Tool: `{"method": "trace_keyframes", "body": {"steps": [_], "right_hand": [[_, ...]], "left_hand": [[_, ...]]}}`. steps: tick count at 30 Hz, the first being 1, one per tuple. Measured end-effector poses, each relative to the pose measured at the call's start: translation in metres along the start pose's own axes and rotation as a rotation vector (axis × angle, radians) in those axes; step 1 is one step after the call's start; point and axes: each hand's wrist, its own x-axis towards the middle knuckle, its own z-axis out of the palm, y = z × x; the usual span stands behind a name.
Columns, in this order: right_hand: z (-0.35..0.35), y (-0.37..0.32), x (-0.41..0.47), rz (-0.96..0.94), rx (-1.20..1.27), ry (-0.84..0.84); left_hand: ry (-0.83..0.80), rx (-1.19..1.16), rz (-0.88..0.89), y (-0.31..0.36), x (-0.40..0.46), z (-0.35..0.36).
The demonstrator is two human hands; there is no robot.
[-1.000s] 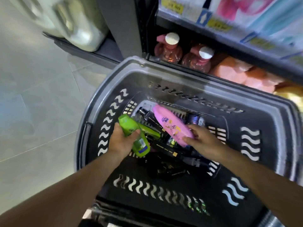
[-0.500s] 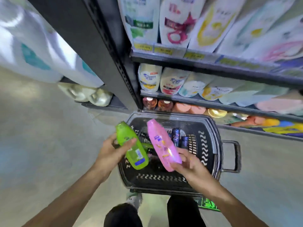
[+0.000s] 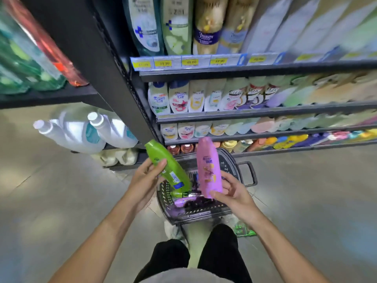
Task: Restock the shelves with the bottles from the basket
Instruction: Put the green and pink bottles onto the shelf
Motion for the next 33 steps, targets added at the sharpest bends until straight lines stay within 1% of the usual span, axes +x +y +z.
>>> {"method": "trace_keyframes", "body": {"steps": [3,6,9,12,13,15,19,22,25,28,33], "right_hand": [[-0.004,-0.019,-0.031,-0.035,0.033,0.064],[-0.013,-0.037,-0.058,-0.07,0.047,0.115],[-0.027,-0.051,-0.079,-0.12,0.072,0.158],[-0.044,-0.066,-0.099,-0.17,0.102,0.174],[-0.05,-0.071,-0.106,-0.19,0.109,0.177],[-0.065,-0.079,-0.12,-0.22,0.115,0.18],[-0.099,-0.084,-0.147,-0.235,0.157,0.186],[-0.129,-0.084,-0.167,-0.23,0.293,0.259],[-0.161,-0.084,-0.185,-0.257,0.334,0.313],[-0.195,-0.088,-0.202,-0.302,0.396,0.359],[-0.255,-0.101,-0.237,-0.385,0.362,0.395]], "left_hand": [[-0.066,-0.052,0.01,0.016,-0.016,0.017],[-0.123,-0.17,-0.042,0.026,-0.025,0.036],[-0.189,-0.236,-0.133,0.03,-0.029,0.061],[-0.237,-0.421,-0.159,0.033,-0.042,0.098],[-0.264,-0.448,-0.15,0.036,-0.051,0.113],[-0.316,-0.375,-0.121,0.037,-0.069,0.14],[-0.337,-0.218,-0.051,0.03,-0.091,0.188],[-0.36,-0.155,-0.009,0.023,-0.111,0.23],[-0.383,-0.114,-0.011,0.014,-0.129,0.274],[-0.413,-0.057,0.065,0.006,-0.145,0.319],[-0.473,0.082,0.191,-0.003,-0.167,0.389]]}}
